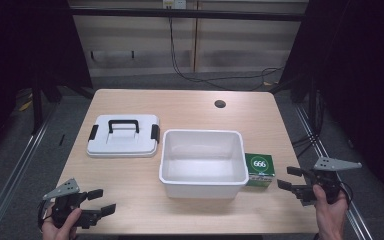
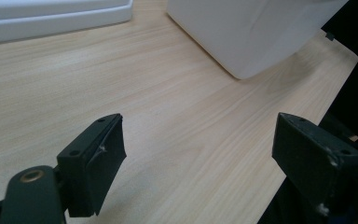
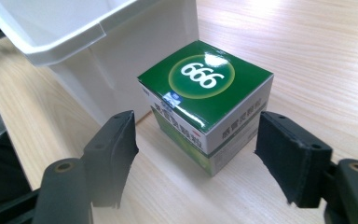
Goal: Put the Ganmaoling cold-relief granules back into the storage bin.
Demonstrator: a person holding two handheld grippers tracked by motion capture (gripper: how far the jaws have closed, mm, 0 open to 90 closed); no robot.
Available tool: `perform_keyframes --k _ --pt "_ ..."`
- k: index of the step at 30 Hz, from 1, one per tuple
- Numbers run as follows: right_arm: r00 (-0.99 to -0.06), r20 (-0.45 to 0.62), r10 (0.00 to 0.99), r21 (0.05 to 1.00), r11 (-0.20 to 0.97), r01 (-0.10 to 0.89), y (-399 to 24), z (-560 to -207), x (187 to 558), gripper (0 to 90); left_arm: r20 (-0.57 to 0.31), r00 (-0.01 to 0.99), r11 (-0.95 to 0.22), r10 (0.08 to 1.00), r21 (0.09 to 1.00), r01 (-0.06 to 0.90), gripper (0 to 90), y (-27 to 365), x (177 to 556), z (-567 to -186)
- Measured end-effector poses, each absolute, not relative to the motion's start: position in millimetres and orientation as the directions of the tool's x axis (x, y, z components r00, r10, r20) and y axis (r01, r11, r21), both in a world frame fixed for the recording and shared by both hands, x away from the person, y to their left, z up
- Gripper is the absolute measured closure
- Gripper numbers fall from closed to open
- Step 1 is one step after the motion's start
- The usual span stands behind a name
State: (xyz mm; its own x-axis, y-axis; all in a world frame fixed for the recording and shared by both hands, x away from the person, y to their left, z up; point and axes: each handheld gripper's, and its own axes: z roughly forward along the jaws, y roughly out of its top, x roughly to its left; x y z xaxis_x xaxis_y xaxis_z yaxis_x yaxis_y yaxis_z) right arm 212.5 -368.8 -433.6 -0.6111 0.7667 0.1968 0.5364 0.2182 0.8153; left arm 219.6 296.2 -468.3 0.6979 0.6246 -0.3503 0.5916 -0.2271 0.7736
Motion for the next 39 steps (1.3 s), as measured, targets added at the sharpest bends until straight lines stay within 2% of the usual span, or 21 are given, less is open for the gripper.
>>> perform_keyframes --k 4,11,14,20,23,30,32,37,39 --pt "-0.615 0.223 0.756 0.799 0.22 0.559 -367.8 -438.2 215.6 24.2 -0.348 0.698 -0.228 0.626 0.774 0.591 17.0 296.1 219.5 -468.1" --pt "-0.616 0.155 0.772 0.829 0.238 0.507 -365.0 -431.1 213.5 18.2 -0.348 0.697 -0.228 0.627 0.773 0.592 17.0 296.4 219.6 -468.4" --pt "-0.643 0.173 0.746 0.816 0.258 0.518 -362.0 -430.8 214.8 14.0 -0.349 0.696 -0.229 0.627 0.772 0.593 17.0 296.6 219.6 -468.6" --pt "-0.666 0.168 0.727 0.814 0.279 0.509 -358.1 -421.5 215.2 13.7 -0.35 0.698 -0.23 0.624 0.772 0.593 17.0 296.3 219.5 -468.5" --pt "-0.686 0.212 0.696 0.785 0.297 0.544 -356.0 -416.4 218.7 13.8 -0.348 0.697 -0.228 0.626 0.774 0.591 17.0 296.5 219.3 -468.2" --pt "-0.73 0.247 0.637 0.773 0.325 0.544 -352.0 -406.9 225.7 15.2 -0.345 0.697 -0.228 0.628 0.775 0.589 17.0 296.4 219.2 -468.3" --pt "-0.733 0.239 0.637 0.776 0.329 0.538 -351.0 -401.9 228.2 13.1 -0.345 0.698 -0.227 0.628 0.776 0.588 17.0 296.9 219.0 -468.0" --pt "-0.737 0.24 0.631 0.767 0.342 0.543 -349.3 -392.5 237.4 13.6 -0.342 0.7 -0.221 0.627 0.783 0.581 17.0 297.9 218.3 -467.4" --pt "-0.749 0.211 0.628 0.763 0.373 0.528 -348.5 -388.3 240.5 13.9 -0.344 0.697 -0.218 0.629 0.782 0.584 17.0 297.9 218.3 -467.5"
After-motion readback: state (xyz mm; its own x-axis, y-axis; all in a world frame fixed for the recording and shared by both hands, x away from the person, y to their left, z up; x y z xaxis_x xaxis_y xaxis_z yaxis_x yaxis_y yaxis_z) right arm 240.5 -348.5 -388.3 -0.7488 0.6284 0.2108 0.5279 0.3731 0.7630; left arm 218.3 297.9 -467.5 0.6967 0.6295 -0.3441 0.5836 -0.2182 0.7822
